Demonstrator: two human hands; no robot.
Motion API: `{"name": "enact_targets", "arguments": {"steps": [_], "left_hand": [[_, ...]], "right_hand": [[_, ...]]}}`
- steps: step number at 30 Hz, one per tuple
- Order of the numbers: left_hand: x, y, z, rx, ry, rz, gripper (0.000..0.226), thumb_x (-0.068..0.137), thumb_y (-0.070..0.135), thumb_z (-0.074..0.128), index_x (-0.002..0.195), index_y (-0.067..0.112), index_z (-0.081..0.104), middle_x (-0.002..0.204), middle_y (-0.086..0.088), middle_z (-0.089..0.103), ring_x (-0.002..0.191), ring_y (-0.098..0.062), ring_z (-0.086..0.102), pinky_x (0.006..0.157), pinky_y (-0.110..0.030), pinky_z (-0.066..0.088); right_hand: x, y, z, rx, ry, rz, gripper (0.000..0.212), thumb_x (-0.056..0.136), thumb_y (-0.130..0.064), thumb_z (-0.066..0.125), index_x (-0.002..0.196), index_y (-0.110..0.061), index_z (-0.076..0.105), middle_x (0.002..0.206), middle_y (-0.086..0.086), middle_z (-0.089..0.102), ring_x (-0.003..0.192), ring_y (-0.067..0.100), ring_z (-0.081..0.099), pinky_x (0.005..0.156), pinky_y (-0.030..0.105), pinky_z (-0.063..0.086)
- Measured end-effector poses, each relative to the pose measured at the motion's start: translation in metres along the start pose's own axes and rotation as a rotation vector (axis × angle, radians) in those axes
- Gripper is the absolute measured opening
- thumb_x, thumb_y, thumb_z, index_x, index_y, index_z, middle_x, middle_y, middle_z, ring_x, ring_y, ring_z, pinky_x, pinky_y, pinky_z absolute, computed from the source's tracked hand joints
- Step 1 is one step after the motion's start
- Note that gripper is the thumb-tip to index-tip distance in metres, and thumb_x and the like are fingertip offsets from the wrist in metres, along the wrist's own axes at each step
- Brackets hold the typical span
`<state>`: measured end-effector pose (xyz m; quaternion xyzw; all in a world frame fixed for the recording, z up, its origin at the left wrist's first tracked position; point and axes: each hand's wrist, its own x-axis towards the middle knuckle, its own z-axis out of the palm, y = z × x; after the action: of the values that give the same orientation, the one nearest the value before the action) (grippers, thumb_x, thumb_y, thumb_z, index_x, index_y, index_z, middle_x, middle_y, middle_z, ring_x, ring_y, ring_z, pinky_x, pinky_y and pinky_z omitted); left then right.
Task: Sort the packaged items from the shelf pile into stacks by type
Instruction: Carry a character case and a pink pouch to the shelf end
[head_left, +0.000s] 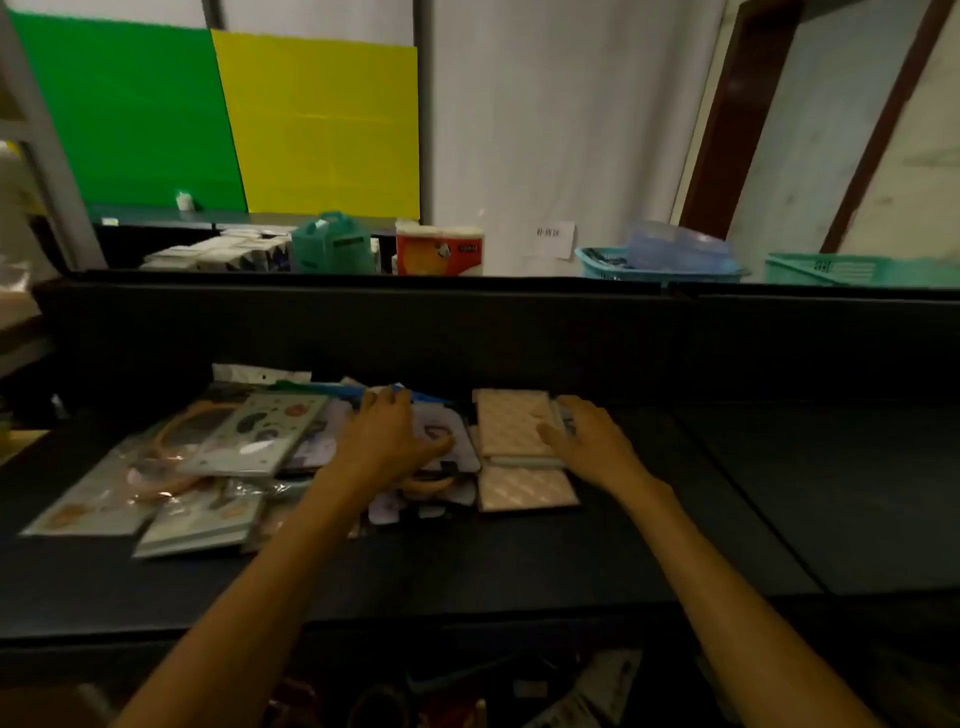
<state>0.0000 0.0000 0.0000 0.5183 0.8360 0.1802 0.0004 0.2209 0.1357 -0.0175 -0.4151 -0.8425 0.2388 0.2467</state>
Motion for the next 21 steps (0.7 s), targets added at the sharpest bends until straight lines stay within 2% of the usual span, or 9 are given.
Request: {"name": "enact_targets", "arguments": {"steps": [4,8,10,12,14,17,20,21], "left_hand": [[0.013,-0.002,0.020,0.065,-0.018,-0.066,0.105,0.065,0.078,0.056,0.140,0.008,0.032,0.143,-0.017,0.037,0.127,-0.034,0.038,0.103,-0.043,0.035],[0.026,-0.008,0.034,0.084,-0.011,-0.076,0.117,0.060,0.085,0.051,0.143,0.007,0.026,0.144,-0.017,0.037,0.127,-0.034,0.040,0.105,-0.042,0.034],[0.027,-0.013,0.040,0.072,0.001,-0.072,0.119,0.057,0.086,0.050,0.145,0.010,0.024,0.145,-0.015,0.038,0.127,-0.032,0.040,0.105,-0.041,0.032],[0.029,-0.016,0.047,0.038,0.020,-0.065,0.117,0.055,0.087,0.049,0.144,0.014,0.025,0.144,-0.011,0.040,0.127,-0.030,0.041,0.107,-0.043,0.033],[0.033,-0.019,0.049,-0.004,0.011,-0.053,0.108,0.057,0.085,0.047,0.141,0.019,0.031,0.140,-0.007,0.045,0.123,-0.027,0.046,0.105,-0.044,0.036],[0.034,-0.021,0.045,-0.094,0.011,-0.020,0.093,0.060,0.078,0.044,0.136,0.024,0.040,0.130,-0.002,0.054,0.114,-0.022,0.052,0.099,-0.043,0.042],[0.029,-0.020,0.042,-0.145,0.174,-0.009,0.081,0.065,0.062,0.068,0.130,0.019,0.045,0.123,-0.005,0.059,0.110,-0.024,0.055,0.099,-0.038,0.040],[0.027,-0.019,0.041,-0.155,0.215,-0.007,0.077,0.065,0.056,0.073,0.128,0.019,0.046,0.121,-0.006,0.060,0.109,-0.025,0.055,0.096,-0.037,0.040]], "right_hand": [[0.011,0.006,0.022,-0.065,0.026,0.038,0.053,0.088,-0.045,0.058,0.134,-0.021,0.046,0.133,0.006,0.050,0.112,0.021,0.052,0.084,0.026,0.038],[0.023,0.012,0.039,-0.138,0.079,0.157,0.072,0.079,-0.065,0.055,0.135,-0.021,0.042,0.130,0.006,0.053,0.109,0.021,0.052,0.077,0.026,0.033],[0.026,0.015,0.045,-0.160,0.064,0.209,0.087,0.072,-0.074,0.052,0.139,-0.021,0.036,0.136,0.007,0.048,0.117,0.023,0.048,0.087,0.031,0.039],[0.027,0.019,0.050,-0.179,0.016,0.261,0.100,0.067,-0.080,0.050,0.144,-0.021,0.027,0.144,0.007,0.039,0.126,0.025,0.041,0.101,0.038,0.034],[0.029,0.021,0.049,-0.164,0.004,0.280,0.104,0.064,-0.082,0.051,0.144,-0.020,0.026,0.145,0.008,0.037,0.128,0.026,0.038,0.103,0.040,0.032],[0.030,0.020,0.040,-0.169,0.017,0.256,0.097,0.062,-0.081,0.055,0.134,-0.017,0.043,0.135,0.007,0.047,0.120,0.026,0.044,0.095,0.034,0.037],[0.033,0.021,0.030,-0.032,-0.013,0.276,0.074,0.064,-0.071,0.066,0.118,-0.020,0.057,0.111,-0.004,0.060,0.099,0.017,0.057,0.084,0.036,0.049],[0.033,0.022,0.027,0.053,-0.022,0.298,0.060,0.065,-0.064,0.070,0.110,-0.026,0.059,0.101,-0.012,0.061,0.089,0.010,0.058,0.076,0.031,0.050]]}}
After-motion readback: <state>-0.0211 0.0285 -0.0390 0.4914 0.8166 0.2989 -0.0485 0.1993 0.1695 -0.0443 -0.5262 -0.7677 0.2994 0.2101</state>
